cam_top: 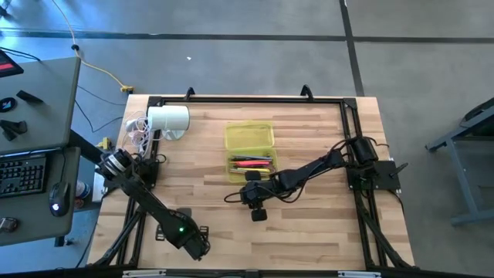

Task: Pick & place school supplies into a supply box
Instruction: Put the dark green crayon into the supply box

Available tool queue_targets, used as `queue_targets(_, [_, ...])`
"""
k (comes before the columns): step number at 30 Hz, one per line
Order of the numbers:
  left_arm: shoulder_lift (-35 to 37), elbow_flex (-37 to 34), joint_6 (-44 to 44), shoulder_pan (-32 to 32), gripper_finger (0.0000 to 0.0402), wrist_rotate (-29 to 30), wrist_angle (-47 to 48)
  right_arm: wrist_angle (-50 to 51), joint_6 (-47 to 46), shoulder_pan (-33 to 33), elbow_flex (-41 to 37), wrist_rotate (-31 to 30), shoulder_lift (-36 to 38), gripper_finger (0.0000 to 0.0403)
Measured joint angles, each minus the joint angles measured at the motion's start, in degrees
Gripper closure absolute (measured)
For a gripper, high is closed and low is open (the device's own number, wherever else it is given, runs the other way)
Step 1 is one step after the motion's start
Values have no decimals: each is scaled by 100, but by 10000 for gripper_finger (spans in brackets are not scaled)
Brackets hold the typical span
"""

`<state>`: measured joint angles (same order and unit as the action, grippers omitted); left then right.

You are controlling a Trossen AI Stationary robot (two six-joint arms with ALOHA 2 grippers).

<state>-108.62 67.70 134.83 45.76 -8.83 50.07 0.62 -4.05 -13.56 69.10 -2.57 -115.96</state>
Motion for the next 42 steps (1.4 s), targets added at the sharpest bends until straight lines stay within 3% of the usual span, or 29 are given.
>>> queue_targets(6, [-8,-13,-644,21,346,784,-187,2,0,0,0,0,0,290])
queue_targets(10, [-13,-4,-869,6,381,1626,-549,0,-2,1,0,0,0,290])
queue_targets(14, [-22,-7,-1184,-6,386,2453,-867,0,0,0,0,0,0,290])
queue_targets(18, [-48,-20,-1554,-123,366,3237,-996,-2,0,0,0,0,-1,290])
queue_targets(24, [-41,-20,-2363,-508,370,3146,-1010,-129,362,-14,0,345,-2,290])
queue_targets(29, [-39,-20,-3202,-882,376,3114,-1081,-799,859,-162,0,611,-4,290])
queue_targets(36, [-43,-22,-4737,-1311,335,3006,-1638,-1491,1336,-330,2,471,-4,290])
queue_targets(42, [-43,55,-5462,-1611,313,2503,-1595,-1290,1342,-262,2,426,-4,290])
